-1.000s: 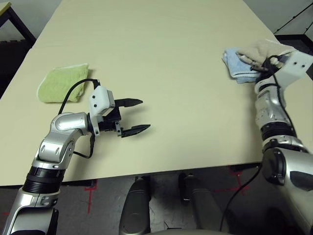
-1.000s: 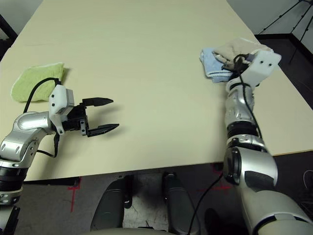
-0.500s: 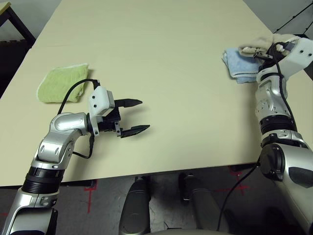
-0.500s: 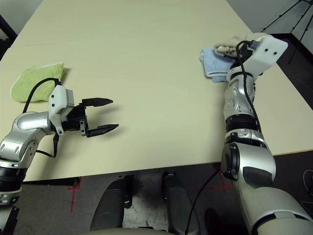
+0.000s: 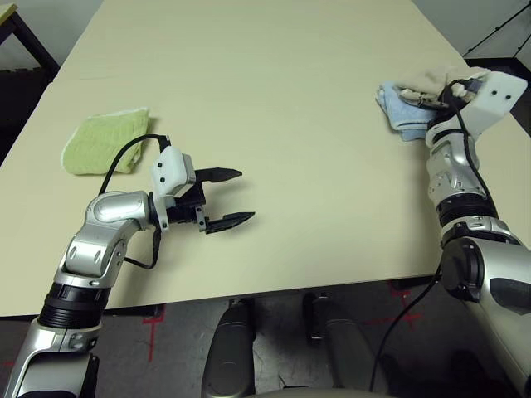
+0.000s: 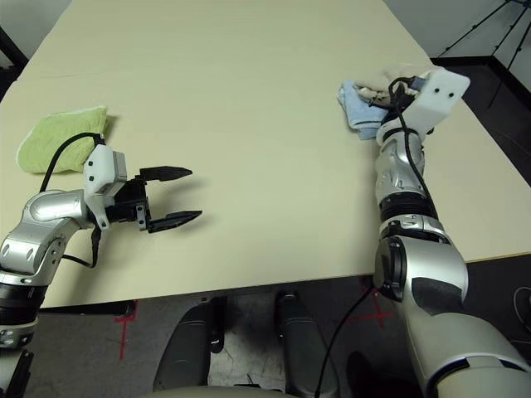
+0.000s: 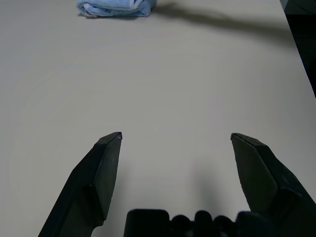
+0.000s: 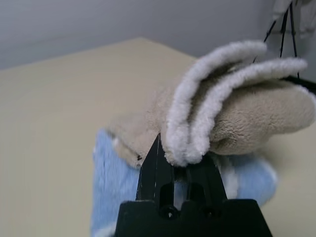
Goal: Fold the towel and set it aside.
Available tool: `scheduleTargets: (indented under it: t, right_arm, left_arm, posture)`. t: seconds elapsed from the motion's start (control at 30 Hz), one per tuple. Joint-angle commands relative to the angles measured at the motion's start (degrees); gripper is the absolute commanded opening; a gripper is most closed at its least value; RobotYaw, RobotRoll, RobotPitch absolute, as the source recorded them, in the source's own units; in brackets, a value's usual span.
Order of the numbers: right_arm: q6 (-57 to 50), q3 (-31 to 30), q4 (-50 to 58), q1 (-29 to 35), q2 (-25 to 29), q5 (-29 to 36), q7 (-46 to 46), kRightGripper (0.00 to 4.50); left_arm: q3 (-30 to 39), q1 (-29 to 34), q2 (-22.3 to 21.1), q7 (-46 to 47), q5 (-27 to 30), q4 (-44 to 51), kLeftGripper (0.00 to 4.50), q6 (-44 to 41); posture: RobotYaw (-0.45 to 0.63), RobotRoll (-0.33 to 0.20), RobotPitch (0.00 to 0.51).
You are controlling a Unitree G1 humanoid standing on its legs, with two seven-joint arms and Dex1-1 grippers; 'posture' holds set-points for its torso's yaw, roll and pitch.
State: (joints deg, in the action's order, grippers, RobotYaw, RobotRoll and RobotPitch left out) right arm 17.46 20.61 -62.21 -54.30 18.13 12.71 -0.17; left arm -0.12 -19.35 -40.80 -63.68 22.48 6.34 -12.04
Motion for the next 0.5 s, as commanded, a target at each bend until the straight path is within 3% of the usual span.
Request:
scheduleTargets:
  t: [0.03, 0.23, 0.5]
  right_arm:
    - [-1.60, -0.29, 0.26, 2.76, -2.41, 0.50, 0.66, 0.00]
    - [-4.31, -0.19, 4.34, 5.52, -5.87, 1.34, 0.48, 0.00]
    - [-8.71, -0.12, 12.69, 9.40, -6.11, 2.08, 0.79, 2.93]
  left_arm:
    - [0.36, 1.31, -0.79, 0.21, -0.08, 1.79, 4.50, -0.50]
    - [-0.12, 1.10, -0.46, 0.62, -0.22, 1.90, 4.50, -0.55]
    - [-0.71, 0.38, -0.06, 0.42, -0.62, 1.01, 4.50, -0.07]
  posture:
    - [0.21, 0.000, 0.223]
    - [0.20, 0.000, 0.224]
    - [0.18, 0.000, 0.226]
